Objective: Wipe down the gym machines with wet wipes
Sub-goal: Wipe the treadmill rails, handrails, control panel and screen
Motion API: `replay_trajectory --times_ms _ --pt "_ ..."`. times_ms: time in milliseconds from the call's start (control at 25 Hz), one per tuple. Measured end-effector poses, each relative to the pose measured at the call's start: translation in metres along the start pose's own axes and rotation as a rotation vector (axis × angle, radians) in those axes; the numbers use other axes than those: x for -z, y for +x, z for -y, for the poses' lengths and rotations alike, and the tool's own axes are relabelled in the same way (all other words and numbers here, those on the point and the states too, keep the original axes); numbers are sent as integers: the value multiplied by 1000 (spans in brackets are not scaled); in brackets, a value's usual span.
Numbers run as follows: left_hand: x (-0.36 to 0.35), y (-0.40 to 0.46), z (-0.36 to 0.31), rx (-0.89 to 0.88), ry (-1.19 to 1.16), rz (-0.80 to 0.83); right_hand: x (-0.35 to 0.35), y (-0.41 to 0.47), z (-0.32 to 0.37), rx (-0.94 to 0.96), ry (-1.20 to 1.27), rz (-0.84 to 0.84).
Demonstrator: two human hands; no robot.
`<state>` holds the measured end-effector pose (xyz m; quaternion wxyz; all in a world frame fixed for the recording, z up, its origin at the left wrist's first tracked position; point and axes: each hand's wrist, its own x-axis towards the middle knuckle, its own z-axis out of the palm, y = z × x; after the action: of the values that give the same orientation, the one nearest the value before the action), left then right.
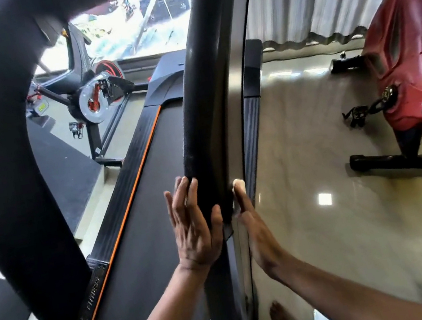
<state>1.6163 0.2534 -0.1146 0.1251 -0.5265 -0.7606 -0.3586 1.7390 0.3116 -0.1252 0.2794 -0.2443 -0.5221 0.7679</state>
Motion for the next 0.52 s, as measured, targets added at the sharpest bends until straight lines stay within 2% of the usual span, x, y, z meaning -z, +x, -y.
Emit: replay_trajectory --times_ms 80,200,280,400,520 --pt "9 46 -9 -50 9 4 -1 23 20 132 -10 -33" --pt "8 99 -17 -165 36 72 19 87 21 199 -171 -95" --pt "3 100 -13 -206 38 77 44 107 -6 15 -164 -166" --pt "4 95 -9 -209 28 66 44 62 -33 -178 -285 -182" --pt "4 99 -12 -208 26 71 23 30 -13 -22 -422 -287"
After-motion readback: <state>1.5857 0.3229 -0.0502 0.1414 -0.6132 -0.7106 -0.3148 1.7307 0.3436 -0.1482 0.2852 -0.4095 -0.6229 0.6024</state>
